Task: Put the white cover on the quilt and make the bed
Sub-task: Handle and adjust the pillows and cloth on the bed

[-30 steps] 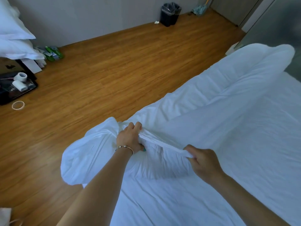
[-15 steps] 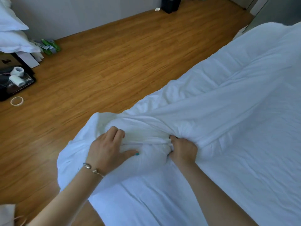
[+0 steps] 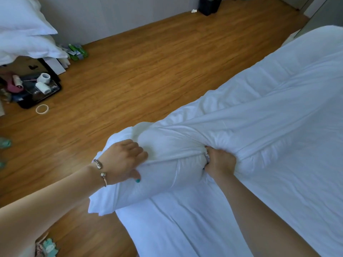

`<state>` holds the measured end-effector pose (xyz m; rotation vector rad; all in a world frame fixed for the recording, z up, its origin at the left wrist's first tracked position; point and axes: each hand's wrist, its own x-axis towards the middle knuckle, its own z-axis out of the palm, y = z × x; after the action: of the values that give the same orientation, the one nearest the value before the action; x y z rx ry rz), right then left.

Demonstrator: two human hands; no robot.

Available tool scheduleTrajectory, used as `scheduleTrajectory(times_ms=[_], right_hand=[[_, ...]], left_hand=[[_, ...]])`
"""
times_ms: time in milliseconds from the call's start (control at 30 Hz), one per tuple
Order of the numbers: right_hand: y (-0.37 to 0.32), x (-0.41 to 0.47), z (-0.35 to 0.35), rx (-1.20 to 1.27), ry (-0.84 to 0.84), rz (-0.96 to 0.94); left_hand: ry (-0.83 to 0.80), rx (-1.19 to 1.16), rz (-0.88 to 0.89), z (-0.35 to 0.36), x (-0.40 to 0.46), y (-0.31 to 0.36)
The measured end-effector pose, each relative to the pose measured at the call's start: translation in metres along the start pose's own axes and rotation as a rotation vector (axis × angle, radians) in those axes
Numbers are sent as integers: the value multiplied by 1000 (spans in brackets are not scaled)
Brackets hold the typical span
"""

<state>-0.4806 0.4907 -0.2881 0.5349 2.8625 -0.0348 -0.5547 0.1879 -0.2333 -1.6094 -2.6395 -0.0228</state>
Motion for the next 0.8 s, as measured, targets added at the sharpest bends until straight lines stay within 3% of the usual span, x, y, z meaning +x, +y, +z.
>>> scheduleTrajectory(times_ms=[67, 233, 433, 533, 667, 800], right_hand=[[-1, 0, 0, 17, 0, 5], [-8, 12, -9, 3, -2, -9], [-7, 14, -5, -16, 1, 9], [-11, 14, -1, -48, 163, -81], [-20, 4, 14, -34, 522, -251], [-30, -14, 16, 141, 564, -456]], left_hand=[[102, -22, 94, 8, -6, 9], [-50, -10, -24, 40, -58, 33], [247, 28, -507, 64, -37, 14], [339, 52, -575, 67, -23, -8], [376, -138, -591, 86, -10, -44], [341, -257, -576, 122, -30, -31]])
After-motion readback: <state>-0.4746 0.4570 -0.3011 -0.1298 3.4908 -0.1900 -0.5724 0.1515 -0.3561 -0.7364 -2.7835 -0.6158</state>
